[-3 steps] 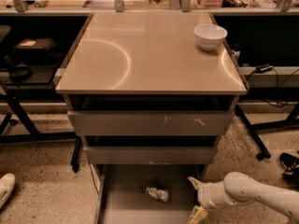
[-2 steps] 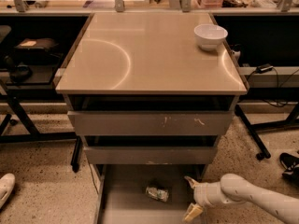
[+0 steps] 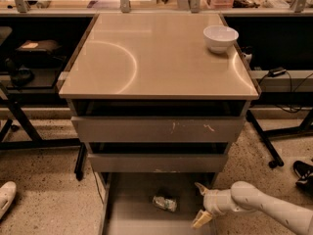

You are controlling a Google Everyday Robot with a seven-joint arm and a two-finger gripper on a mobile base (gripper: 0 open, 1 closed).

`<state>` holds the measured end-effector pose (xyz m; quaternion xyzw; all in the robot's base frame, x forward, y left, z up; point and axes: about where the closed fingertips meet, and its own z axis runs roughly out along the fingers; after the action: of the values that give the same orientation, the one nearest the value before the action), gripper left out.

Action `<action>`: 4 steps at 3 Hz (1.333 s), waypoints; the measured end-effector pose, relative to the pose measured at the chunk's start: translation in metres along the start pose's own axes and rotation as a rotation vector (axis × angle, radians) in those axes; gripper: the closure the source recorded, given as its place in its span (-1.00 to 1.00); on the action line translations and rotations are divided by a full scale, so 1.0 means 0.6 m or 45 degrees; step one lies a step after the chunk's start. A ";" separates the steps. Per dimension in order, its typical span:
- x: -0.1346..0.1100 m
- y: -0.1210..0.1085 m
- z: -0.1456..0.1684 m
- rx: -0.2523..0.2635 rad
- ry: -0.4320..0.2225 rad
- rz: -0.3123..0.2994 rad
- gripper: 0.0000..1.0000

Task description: Pick 7up can from bottom drawer and place on counter

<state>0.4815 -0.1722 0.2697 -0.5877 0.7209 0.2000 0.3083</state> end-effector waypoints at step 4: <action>0.022 -0.051 0.237 -0.091 -0.204 0.136 -1.00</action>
Offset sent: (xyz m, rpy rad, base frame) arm 0.0682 0.0666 -0.1068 0.1695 0.0433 -0.0336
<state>0.5395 -0.0963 0.1591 -0.5412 0.7165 0.2881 0.3329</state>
